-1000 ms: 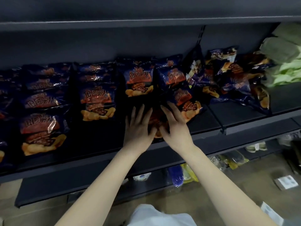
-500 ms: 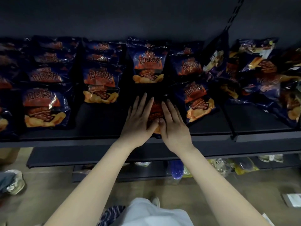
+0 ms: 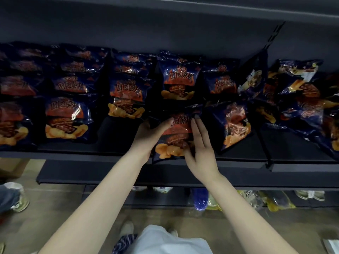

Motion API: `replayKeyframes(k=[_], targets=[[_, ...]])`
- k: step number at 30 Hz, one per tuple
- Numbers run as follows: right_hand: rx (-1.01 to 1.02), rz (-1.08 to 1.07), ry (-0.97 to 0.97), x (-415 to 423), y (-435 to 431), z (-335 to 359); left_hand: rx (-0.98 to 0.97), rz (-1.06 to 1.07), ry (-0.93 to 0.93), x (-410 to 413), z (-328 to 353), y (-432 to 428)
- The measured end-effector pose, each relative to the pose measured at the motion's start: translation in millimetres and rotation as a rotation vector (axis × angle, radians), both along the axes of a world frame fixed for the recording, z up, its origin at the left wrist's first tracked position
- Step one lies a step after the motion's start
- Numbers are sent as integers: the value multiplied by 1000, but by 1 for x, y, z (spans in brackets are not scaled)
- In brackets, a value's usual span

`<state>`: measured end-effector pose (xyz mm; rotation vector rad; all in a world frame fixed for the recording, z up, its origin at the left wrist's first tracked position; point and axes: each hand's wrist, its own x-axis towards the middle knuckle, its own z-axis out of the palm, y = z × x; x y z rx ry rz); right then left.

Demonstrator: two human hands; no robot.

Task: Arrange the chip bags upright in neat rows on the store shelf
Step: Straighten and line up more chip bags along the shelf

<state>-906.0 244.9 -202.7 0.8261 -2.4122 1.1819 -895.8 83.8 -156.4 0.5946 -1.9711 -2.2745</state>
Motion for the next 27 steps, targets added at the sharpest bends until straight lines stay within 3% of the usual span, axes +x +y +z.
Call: replayKeyframes(k=[3, 7, 10, 14, 19, 24, 27], targets=[[-180, 38, -72, 2, -19, 16, -54, -12, 123, 1, 13, -22], [-530, 229, -576, -10, -41, 52, -197, -60, 198, 5, 33, -59], [-333, 330, -703, -19, -58, 69, -257, -109, 221, 10, 41, -83], [-324, 269, -716, -15, -91, 66, -387, -45, 237, 20, 45, -110], [-232, 107, -637, -19, -121, 48, -866, 43, 245, 42, 40, -127], [-223, 60, -661, -22, -129, 31, -1625, 37, 316, 59, 2, -143], [-206, 17, -599, -25, -135, 27, -1796, -64, 247, 60, -22, -146]])
